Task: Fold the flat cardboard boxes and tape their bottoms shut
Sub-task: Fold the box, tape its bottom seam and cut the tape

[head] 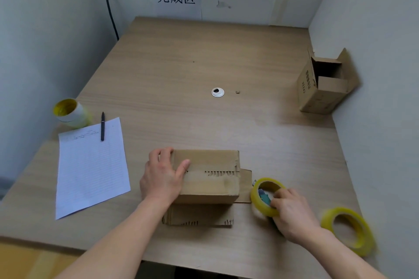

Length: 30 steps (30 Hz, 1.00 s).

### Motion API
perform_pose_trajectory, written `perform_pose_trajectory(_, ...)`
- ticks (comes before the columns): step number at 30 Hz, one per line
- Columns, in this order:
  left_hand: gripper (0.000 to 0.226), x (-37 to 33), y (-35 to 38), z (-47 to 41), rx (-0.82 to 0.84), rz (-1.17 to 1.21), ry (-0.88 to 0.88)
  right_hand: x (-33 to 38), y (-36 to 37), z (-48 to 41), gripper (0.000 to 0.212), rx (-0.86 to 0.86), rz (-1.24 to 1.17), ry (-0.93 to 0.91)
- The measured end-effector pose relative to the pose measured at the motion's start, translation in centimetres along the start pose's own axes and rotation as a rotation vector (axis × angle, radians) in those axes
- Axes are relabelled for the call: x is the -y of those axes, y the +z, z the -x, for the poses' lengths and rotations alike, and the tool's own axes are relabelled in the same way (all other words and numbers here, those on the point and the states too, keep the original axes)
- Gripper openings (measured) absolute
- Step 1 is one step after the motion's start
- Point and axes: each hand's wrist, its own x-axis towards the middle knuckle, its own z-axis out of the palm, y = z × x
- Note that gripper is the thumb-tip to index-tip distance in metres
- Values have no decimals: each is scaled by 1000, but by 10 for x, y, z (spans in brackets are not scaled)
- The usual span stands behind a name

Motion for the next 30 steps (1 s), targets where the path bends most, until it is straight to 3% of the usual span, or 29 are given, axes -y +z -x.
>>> perform_pose_trajectory(4, 54, 2, 0, 3, 2, -16, 2, -8, -11, 0, 26, -105, -272, 40)
perform_pose_trajectory(8, 56, 5, 3, 2, 15, 0, 33, 8, -57, 0, 11, -254, -833, 132)
perform_pose_trajectory(12, 58, 3, 0, -2, 40, 34, 63, 46, -105, 0, 22, -417, -1159, -11)
perform_pose_trajectory(16, 54, 6, -2, -4, 74, 90, 71, 97, -118, -11, 16, -300, -1135, -195)
perform_pose_trajectory(21, 40, 13, -14, -16, 60, 245, 30, 127, -120, -34, 25, -309, -1086, -188)
perform_pose_trajectory(25, 30, 26, -11, -17, 68, 380, 50, 132, -113, -35, 18, -294, -963, -195)
perform_pose_trajectory(28, 33, 16, -21, -15, -109, 454, 292, 137, -116, -36, 21, -290, -903, -217)
perform_pose_trajectory(30, 42, 1, -33, -12, 13, 655, 499, 140, -120, -39, 28, -278, -839, -240)
